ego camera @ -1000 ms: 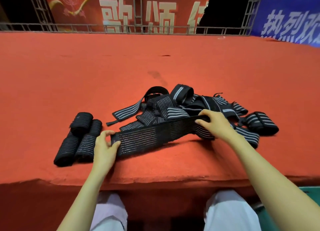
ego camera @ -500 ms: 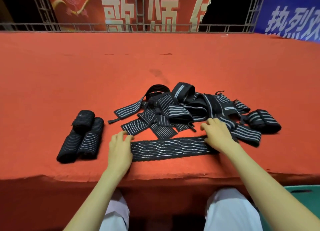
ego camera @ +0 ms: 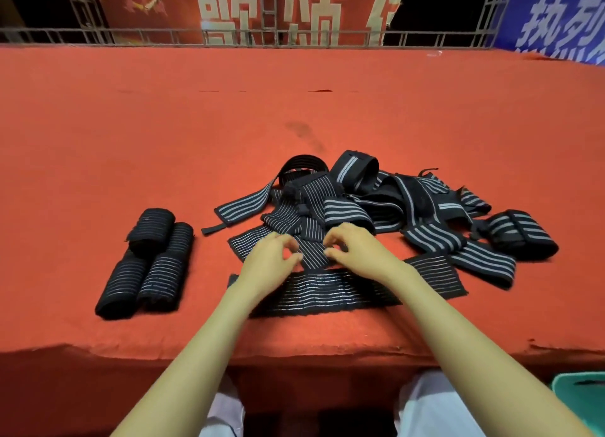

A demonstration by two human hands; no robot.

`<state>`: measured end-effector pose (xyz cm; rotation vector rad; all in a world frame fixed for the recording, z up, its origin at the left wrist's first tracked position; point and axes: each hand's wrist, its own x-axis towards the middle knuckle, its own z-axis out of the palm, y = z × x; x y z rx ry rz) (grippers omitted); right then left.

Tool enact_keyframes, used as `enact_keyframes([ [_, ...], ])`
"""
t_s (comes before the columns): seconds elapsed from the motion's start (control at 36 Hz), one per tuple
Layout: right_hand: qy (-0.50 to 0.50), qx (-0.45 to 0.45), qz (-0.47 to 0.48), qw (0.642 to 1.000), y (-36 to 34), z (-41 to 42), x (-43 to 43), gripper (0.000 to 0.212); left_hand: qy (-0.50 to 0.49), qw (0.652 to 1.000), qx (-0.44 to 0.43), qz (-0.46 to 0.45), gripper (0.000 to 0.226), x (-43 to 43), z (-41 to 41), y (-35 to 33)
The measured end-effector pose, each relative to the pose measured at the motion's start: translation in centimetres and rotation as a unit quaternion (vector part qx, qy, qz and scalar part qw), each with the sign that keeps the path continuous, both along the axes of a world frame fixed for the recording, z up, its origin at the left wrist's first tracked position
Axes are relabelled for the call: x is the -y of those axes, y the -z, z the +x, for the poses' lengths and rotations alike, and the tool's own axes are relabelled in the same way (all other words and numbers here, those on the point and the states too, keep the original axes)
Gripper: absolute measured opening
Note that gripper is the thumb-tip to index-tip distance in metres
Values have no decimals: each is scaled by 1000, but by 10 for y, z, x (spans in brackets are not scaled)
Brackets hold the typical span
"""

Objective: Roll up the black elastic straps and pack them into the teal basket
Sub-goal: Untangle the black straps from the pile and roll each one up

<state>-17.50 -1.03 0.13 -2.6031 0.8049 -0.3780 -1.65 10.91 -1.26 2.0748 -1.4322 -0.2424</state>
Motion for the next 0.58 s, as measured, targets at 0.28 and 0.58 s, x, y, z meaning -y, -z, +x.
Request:
enact_keyframes([
  [0.28, 137, 90, 23, 986, -20, 81, 47, 51, -72, 997, -33, -13, 42, 87, 31, -10],
  [0.58, 196, -13, 30, 980, -4, 126, 84, 57, -22, 998, -65, -10, 41, 134, 53, 15],
])
